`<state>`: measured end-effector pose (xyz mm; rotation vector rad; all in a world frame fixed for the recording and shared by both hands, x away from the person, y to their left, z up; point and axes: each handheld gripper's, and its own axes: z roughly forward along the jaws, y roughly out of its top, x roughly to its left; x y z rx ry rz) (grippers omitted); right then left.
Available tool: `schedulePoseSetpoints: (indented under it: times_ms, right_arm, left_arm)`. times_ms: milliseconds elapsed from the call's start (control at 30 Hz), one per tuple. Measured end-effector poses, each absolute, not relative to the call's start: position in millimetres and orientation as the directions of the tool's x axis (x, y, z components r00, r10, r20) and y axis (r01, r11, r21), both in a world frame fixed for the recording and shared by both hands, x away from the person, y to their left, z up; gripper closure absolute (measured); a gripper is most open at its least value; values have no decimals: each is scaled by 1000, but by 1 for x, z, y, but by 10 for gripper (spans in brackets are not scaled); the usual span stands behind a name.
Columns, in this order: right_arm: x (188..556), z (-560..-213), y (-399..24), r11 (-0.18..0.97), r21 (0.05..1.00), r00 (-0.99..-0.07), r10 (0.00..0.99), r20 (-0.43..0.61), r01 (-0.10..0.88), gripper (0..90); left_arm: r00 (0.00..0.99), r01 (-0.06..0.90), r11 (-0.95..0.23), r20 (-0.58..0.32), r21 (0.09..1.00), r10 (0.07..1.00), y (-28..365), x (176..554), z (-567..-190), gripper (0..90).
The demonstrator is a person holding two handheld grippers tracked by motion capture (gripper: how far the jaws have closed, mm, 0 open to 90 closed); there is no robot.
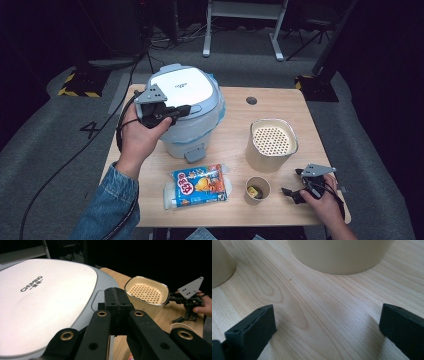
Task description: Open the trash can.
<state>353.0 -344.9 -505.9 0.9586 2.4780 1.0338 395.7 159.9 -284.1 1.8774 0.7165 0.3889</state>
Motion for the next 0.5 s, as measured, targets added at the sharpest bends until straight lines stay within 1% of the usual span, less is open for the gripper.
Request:
schedulePoseSetpoints:
  times_ms: [267, 300, 333, 500]
  right_arm:
    - [353, -506, -345, 521, 713, -737, 676, -10, 468, 9]
    - [353, -506, -345, 521, 714, -737, 676, -11, 468, 9]
    - [353, -506, -345, 521, 713, -737, 676, -10, 468, 9]
    - [353, -506, -345, 521, 713, -736, 677, -10, 469, 9]
  left_arm:
    - [754, 323, -293, -57, 900, 654, 152, 401, -288, 900]
    - [753, 320, -298, -50, 899, 657, 152, 401, -288, 900]
    - [754, 299, -319, -18, 899, 656, 150, 401, -287, 900]
    - [747, 295, -346, 11, 891, 665, 147, 401, -285, 900]
